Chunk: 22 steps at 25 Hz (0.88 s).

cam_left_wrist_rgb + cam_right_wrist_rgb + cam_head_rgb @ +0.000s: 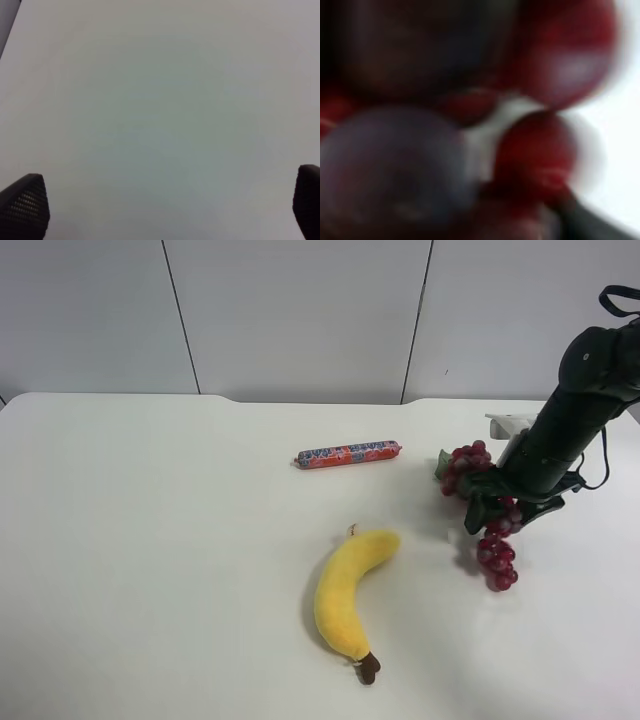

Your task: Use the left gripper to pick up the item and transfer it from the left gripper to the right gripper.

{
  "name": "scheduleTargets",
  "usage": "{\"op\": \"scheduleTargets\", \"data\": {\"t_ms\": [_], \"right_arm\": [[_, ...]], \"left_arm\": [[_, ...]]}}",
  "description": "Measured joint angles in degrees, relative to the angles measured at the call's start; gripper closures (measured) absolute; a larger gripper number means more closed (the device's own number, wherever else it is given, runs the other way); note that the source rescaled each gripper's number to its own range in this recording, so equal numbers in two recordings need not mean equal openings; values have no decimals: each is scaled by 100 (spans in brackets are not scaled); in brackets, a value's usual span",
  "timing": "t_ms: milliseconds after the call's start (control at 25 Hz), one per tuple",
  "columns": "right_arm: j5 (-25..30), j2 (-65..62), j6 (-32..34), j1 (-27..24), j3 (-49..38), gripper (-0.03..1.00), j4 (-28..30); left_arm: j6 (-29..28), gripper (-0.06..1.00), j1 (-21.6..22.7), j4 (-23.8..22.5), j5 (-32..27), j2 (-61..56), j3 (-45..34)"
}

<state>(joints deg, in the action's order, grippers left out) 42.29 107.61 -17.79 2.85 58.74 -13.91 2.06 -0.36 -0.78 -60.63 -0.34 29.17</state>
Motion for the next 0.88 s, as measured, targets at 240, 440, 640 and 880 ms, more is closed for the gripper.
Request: {"op": "scheduleTargets", "data": {"t_ms": [240, 440, 640, 880], "right_arm": [[-39, 0, 0, 0, 0, -2, 0], [35, -96, 0, 0, 11, -3, 0], [475, -557, 0, 0, 244, -3, 0], [888, -1488, 0, 0, 522, -3, 18]], "left_arm": [[0, -5, 0, 0, 0, 0, 0], [0, -5, 0, 0, 0, 0, 0], [0, -5, 0, 0, 0, 0, 0], [0, -5, 0, 0, 0, 0, 0]]}}
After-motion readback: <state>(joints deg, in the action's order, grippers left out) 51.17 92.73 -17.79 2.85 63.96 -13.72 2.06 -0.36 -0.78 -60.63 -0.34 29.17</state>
